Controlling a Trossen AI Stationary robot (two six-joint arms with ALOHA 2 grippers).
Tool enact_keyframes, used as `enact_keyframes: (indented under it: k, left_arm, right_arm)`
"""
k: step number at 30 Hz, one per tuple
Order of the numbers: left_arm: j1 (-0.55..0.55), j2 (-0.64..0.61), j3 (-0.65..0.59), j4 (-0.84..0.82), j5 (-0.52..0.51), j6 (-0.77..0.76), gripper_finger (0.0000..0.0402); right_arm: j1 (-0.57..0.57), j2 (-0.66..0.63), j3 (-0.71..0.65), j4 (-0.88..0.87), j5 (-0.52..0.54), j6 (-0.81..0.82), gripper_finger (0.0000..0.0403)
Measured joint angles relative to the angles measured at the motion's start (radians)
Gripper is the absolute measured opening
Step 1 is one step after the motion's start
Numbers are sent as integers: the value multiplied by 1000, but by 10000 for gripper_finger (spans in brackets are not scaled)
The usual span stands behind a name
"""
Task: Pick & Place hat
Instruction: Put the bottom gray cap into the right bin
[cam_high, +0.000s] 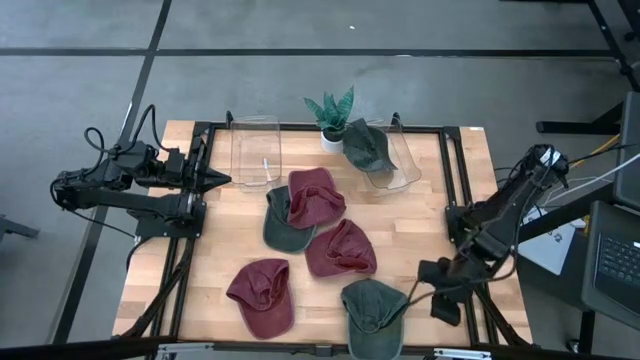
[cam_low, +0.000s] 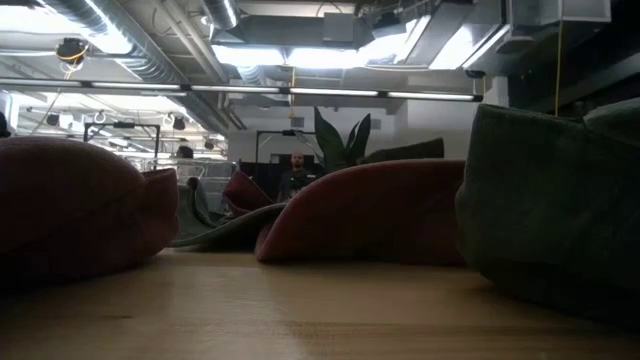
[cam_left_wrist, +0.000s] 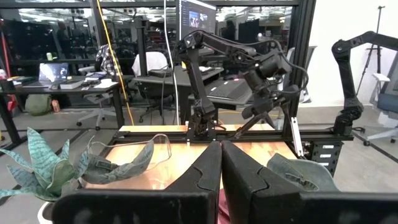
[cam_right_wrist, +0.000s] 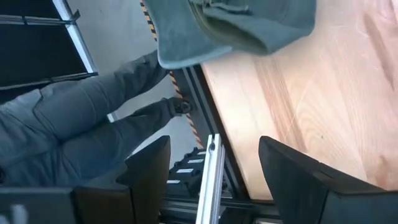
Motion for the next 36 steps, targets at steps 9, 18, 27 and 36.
enact_keyframes:
  k: [9,18,27,36]
  left_arm:
    - [0,0,0,0,0,0,9]
    - [0,0,0,0,0,0,13]
    - [0,0,0,0,0,0,12]
    - [0,0,0,0,0,0,9]
  right_arm:
    - [95,0,0,2,64,49,245]
    - [150,27,0,8,103,108,245]
    - [172,110,0,20,101,139,245]
    - [200,187,0,142,101,159,245]
